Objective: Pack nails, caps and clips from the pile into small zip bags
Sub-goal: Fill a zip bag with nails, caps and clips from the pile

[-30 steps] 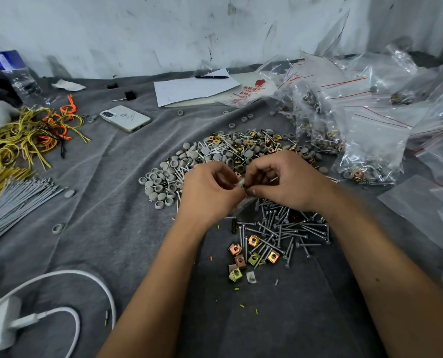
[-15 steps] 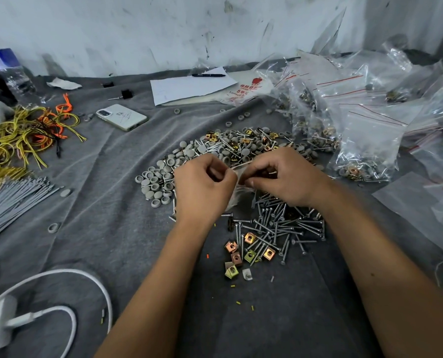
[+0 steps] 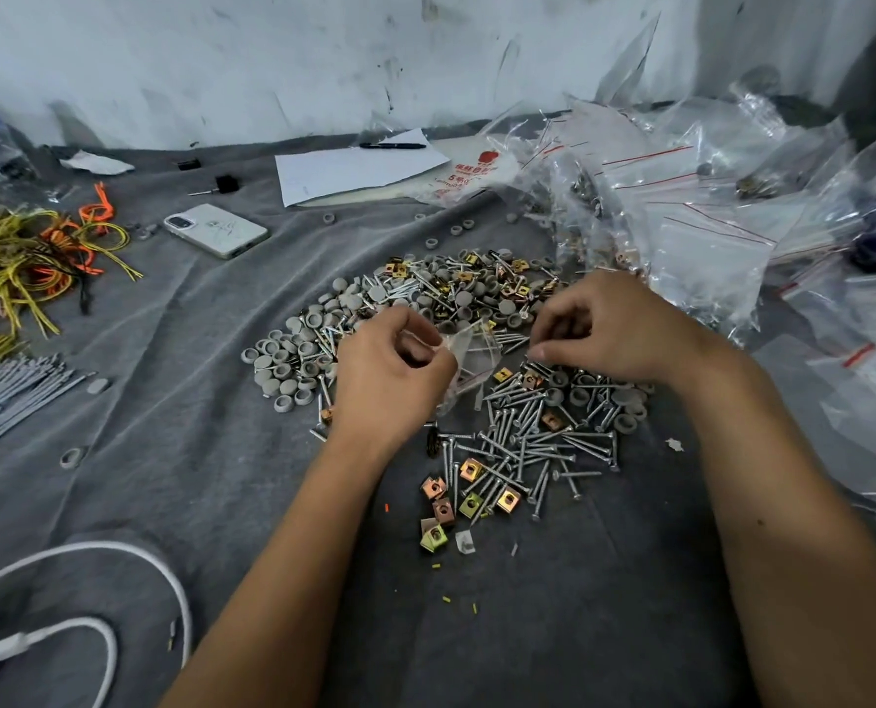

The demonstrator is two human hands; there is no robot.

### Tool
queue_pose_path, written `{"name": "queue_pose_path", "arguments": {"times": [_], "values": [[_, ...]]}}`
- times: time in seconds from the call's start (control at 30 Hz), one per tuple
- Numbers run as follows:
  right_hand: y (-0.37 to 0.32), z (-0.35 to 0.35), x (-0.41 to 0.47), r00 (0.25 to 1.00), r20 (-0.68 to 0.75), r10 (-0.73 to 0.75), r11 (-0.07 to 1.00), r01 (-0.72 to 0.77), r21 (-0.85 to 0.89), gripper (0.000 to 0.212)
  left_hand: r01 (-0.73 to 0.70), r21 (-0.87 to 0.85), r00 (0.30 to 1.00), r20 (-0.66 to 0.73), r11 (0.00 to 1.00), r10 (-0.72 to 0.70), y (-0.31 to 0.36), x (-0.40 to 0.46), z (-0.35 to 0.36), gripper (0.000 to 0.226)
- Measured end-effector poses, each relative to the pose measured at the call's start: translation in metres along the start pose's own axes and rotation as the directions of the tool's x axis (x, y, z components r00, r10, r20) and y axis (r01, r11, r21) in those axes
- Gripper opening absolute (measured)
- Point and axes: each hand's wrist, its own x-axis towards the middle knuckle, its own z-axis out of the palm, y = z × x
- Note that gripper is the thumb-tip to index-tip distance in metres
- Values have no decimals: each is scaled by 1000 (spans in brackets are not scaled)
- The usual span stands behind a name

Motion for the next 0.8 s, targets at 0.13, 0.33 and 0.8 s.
{"name": "queue_pose_path", "arguments": {"times": [0.13,0.33,0.8], "values": [[2,-10,-3,992,115,59,998,-59,-7,21,-41,18,999,19,999,41,-1,-1,2,13],[6,-3,-5,971,194,141,988,-126,-87,23,-81,7,997,21,997,81,1,-2,6,11],[-20,20,-3,973,-222,-68,906,154,394,13,-148,1,989,24,989,148,-1,0,12,14]]}}
